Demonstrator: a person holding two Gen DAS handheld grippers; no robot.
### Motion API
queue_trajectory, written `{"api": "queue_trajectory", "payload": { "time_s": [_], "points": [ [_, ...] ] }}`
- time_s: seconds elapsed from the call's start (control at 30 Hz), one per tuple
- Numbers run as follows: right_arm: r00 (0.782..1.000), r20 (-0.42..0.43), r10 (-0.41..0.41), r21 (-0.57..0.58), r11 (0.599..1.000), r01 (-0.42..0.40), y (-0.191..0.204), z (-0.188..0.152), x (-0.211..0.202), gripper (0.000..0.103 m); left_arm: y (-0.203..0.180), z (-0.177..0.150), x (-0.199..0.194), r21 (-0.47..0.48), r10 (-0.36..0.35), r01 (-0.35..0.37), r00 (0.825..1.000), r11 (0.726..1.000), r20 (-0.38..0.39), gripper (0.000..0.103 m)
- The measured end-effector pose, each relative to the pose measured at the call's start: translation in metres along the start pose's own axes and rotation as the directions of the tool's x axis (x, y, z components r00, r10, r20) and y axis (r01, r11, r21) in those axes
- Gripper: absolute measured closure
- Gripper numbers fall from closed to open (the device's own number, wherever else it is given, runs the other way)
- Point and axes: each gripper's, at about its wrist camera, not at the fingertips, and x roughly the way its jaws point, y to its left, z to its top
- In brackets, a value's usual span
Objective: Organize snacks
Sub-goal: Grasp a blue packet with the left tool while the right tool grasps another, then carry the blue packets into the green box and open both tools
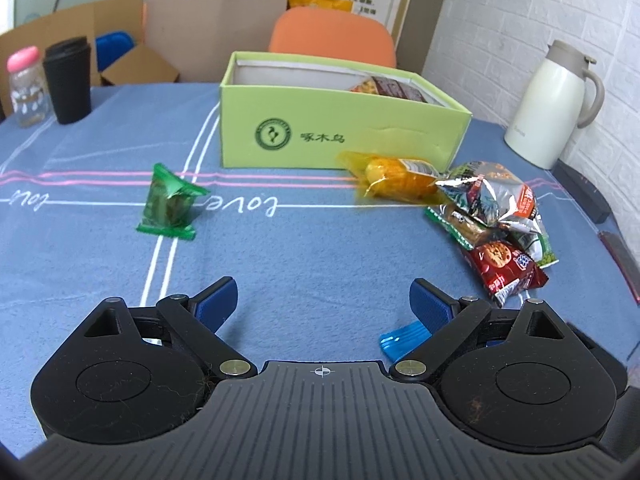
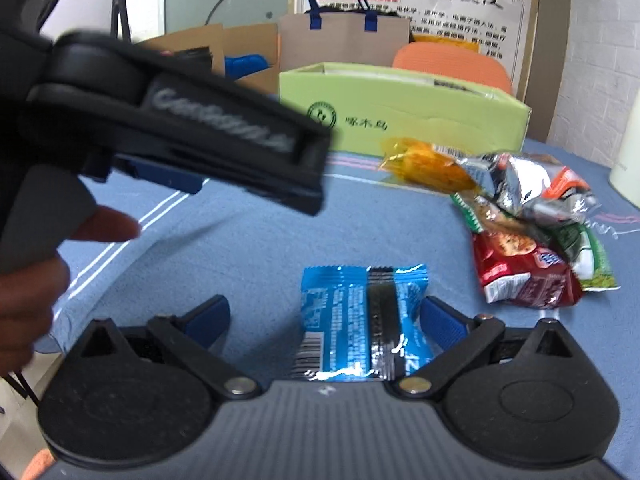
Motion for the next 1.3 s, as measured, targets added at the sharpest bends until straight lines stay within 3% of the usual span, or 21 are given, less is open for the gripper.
{"api": "queue_trajectory", "payload": {
  "time_s": [0.1, 0.27, 0.33, 0.4, 0.47, 0.53, 0.57, 0.73, 0.87, 1.07, 1.17, 1.3],
  "points": [
    [1.0, -0.01, -0.026, 0.003, 1.0, 0.026, -0.004, -0.008, -0.011, 0.003, 0.007, -0.001, 0.0, -0.03, -0.118, 0.117, 0.992, 0.993, -0.044, 0.021],
    [0.999, -0.017, -0.048, -0.033, 0.998, 0.047, -0.006, -0.01, -0.012, 0.003, -0.005, -0.007, 0.018, -0.092, -0.299, 0.287, 0.938, 0.954, -0.175, 0.026],
    [0.999, -0.011, -0.033, -0.021, 0.999, 0.033, -0.009, -0.012, -0.012, 0.003, -0.011, -0.012, 0.021, -0.097, -0.317, 0.304, 0.928, 0.948, -0.198, 0.029],
    [1.0, -0.006, -0.006, 0.008, 1.0, 0.006, -0.012, -0.013, -0.009, 0.004, -0.018, -0.016, 0.019, -0.074, -0.308, 0.299, 0.932, 0.951, -0.189, 0.03],
    [1.0, 0.004, 0.009, 0.015, 1.0, -0.009, -0.013, -0.015, -0.01, 0.006, -0.026, -0.017, 0.021, -0.044, -0.299, 0.296, 0.936, 0.954, -0.185, 0.039],
    [0.999, 0.024, 0.031, 0.015, 0.999, -0.031, -0.012, -0.012, -0.015, 0.034, -0.034, -0.02, 0.021, -0.001, -0.289, 0.294, 0.941, 0.956, -0.176, 0.067],
    [0.999, 0.013, 0.029, 0.037, 0.999, -0.03, -0.013, -0.01, -0.015, 0.039, -0.037, -0.021, 0.022, 0.012, -0.304, 0.311, 0.936, 0.95, -0.178, 0.074],
    [0.998, 0.022, 0.054, 0.074, 0.996, -0.056, -0.023, 0.008, -0.01, 0.039, -0.039, -0.013, 0.024, 0.011, -0.295, 0.3, 0.943, 0.954, -0.155, 0.081],
    [0.991, 0.125, 0.043, 0.014, 0.999, -0.045, -0.026, 0.051, -0.01, 0.039, -0.035, 0.025, 0.014, 0.007, -0.306, 0.307, 0.95, 0.952, -0.056, 0.081],
    [0.965, 0.26, 0.035, -0.097, 0.995, -0.01, -0.045, 0.149, 0.034, 0.039, -0.03, 0.122, 0.021, 0.051, -0.283, 0.279, 0.948, 0.959, 0.144, 0.08],
    [0.967, 0.251, 0.049, -0.108, 0.994, -0.022, -0.063, 0.191, 0.077, 0.039, -0.028, 0.17, 0.05, 0.042, -0.253, 0.25, 0.953, 0.967, 0.164, 0.081],
    [0.982, 0.179, 0.064, -0.092, 0.995, -0.048, -0.09, 0.219, 0.134, 0.036, -0.02, 0.212, 0.103, 0.017, -0.221, 0.22, 0.968, 0.975, 0.119, 0.081]
  ]
}}
